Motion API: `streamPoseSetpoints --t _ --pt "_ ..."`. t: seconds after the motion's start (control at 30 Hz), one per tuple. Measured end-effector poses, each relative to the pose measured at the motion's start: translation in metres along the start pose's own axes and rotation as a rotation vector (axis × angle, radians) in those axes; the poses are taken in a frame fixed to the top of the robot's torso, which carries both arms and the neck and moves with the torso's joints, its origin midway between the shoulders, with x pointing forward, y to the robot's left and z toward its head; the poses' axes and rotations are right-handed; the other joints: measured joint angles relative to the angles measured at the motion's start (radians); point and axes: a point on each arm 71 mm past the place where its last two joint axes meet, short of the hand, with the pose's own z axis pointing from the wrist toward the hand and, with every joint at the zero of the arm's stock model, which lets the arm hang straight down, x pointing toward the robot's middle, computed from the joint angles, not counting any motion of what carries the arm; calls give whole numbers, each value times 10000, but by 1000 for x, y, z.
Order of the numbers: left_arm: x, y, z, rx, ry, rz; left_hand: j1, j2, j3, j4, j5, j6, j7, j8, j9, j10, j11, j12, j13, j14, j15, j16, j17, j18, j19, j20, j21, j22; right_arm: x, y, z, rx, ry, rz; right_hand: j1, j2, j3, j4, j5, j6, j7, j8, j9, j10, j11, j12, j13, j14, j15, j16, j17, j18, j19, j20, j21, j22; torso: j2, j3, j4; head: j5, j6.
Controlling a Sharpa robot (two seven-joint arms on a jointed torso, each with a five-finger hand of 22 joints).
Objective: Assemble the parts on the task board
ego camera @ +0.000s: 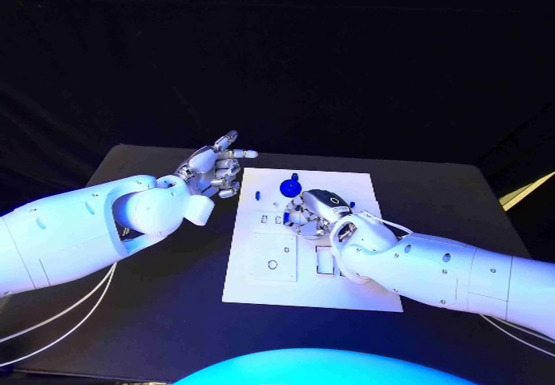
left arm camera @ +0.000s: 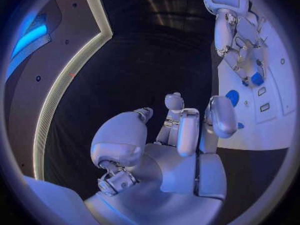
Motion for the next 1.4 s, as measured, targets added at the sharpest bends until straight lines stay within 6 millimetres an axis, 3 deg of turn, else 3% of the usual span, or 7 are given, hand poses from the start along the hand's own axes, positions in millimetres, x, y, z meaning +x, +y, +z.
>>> streamPoseSetpoints --t 0.23,0.27,1.0,1.03,1.07,1.4 --pt "0 0 0 -5 26 5 25 -26 0 0 0 0 0 0 0 0 0 0 0 0 0 0 0 1 2 1 0 1 1 0 0 44 72 -67 -45 -45 0 0 0 0 0 1 7 0 0 -1 0 0 0 0 0 0 0 0 -1 0 0 -2 1 -1 -15" --pt "0 0 0 -7 30 5 25 -25 0 0 0 0 0 0 0 0 0 0 0 0 0 0 0 0 -1 1 0 1 1 0 0 45 80 -72 -118 -118 0 0 0 2 -1 111 218 0 0 -1 0 0 0 0 0 0 0 0 -1 0 0 -1 1 -4 -15" --pt "0 0 0 -31 57 24 73 -73 0 0 0 0 0 0 0 0 0 1 2 0 0 0 0 0 1 0 0 2 2 1 1 98 115 -144 -119 -119 0 0 1 -1 2 123 218 2 3 -97 0 0 2 0 0 1 0 0 -213 0 -5 -1 2 2 -6" --pt "0 0 0 -32 59 24 73 -73 0 0 0 0 0 0 0 0 0 1 2 0 0 0 0 0 1 0 0 2 1 1 1 103 119 -144 -193 -193 0 0 2 -1 3 124 231 2 3 -97 0 0 2 0 0 0 0 0 -213 0 -5 -1 1 2 -5" --pt "0 0 0 -33 60 24 73 -73 0 0 0 0 0 0 0 0 0 1 2 0 0 0 0 0 1 1 0 2 2 1 1 107 123 -145 -235 -235 0 -1 3 24 42 127 412 3 4 -98 0 0 2 0 0 1 0 1 -214 0 -5 -1 1 1 -5" --pt "0 0 -1 -50 75 26 73 -73 0 0 0 0 0 0 0 0 0 1 5 0 0 0 0 0 2 0 0 2 2 1 1 145 155 -149 -236 -236 0 0 4 -146 210 127 451 4 7 -397 0 2 7 0 0 5 -1 5 -554 0 -1 4 0 0 -18"
